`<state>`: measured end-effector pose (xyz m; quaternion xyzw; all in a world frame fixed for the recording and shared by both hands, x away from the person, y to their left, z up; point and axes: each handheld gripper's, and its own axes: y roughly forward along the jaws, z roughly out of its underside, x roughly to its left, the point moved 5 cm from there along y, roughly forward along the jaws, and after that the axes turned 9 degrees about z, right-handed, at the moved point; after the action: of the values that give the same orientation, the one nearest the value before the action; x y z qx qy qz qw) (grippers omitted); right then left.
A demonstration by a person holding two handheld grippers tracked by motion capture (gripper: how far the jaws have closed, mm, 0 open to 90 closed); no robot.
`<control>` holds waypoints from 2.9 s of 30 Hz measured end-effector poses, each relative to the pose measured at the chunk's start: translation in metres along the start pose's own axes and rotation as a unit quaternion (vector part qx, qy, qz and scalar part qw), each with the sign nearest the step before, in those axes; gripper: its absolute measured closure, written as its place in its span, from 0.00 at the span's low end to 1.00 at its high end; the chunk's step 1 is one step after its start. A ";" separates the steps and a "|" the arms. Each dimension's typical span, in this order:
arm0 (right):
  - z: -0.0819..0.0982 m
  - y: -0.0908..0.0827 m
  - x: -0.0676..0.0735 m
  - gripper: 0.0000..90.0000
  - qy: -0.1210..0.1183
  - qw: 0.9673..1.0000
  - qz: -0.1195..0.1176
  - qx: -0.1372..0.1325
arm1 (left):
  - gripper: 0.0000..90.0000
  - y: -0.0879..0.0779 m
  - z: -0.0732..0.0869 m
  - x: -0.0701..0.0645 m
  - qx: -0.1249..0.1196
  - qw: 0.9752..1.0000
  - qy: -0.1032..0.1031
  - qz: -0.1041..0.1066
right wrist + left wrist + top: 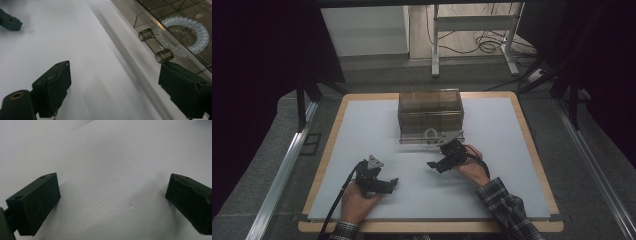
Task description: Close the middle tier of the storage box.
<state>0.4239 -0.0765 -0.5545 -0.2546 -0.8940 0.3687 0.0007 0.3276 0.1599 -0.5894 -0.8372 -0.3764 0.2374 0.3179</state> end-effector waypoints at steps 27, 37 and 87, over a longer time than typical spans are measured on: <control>-0.011 0.011 -0.016 0.12 0.015 1.000 0.013 -0.001 | 0.00 0.000 0.000 0.000 -0.001 1.000 0.000 0.000; -0.011 0.015 -0.023 0.12 0.021 1.000 0.017 -0.002 | 0.00 0.000 0.000 0.000 -0.001 1.000 0.000 0.000; -0.022 0.029 -0.042 0.12 0.029 0.999 0.028 0.004 | 0.00 0.000 0.000 0.000 -0.001 1.000 -0.001 0.000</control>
<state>0.4773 -0.0638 -0.5500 -0.2904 -0.8846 0.3646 0.0170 0.3276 0.1597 -0.5895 -0.8375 -0.3765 0.2376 0.3169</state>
